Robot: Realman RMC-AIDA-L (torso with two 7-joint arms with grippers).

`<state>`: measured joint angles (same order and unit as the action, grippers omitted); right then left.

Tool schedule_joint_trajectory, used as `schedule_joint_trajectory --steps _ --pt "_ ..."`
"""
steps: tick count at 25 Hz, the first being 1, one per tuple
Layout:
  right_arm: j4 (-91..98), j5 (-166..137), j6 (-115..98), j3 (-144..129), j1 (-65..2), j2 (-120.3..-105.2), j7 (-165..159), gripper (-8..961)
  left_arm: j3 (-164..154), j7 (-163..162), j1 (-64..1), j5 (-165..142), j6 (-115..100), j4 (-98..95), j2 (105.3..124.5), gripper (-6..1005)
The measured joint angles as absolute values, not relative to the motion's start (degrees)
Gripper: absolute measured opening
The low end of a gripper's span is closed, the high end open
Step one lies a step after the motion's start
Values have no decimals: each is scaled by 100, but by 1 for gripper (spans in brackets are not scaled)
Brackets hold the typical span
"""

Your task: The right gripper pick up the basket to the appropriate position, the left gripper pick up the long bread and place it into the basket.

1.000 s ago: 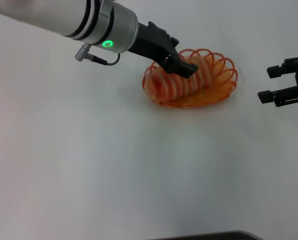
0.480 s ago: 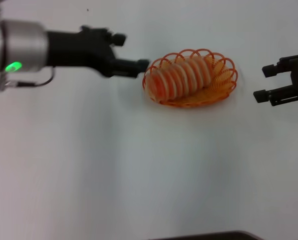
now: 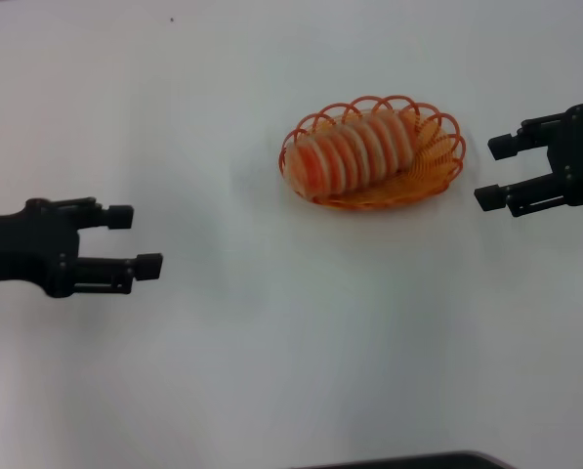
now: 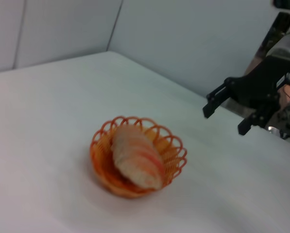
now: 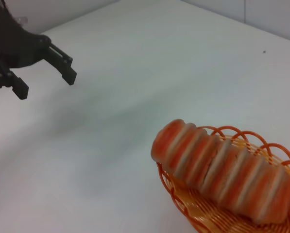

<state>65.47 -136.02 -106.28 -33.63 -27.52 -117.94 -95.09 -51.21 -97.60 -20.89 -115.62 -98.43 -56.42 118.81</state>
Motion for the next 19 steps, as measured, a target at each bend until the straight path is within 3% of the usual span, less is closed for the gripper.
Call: schedule_joint_trajectory --steps 19 --pt "6547 -13585 -10681 -3419 -2779 -11819 -9491 808 -4664 -9635 -2013 -11554 -9837 -5398 11864 878"
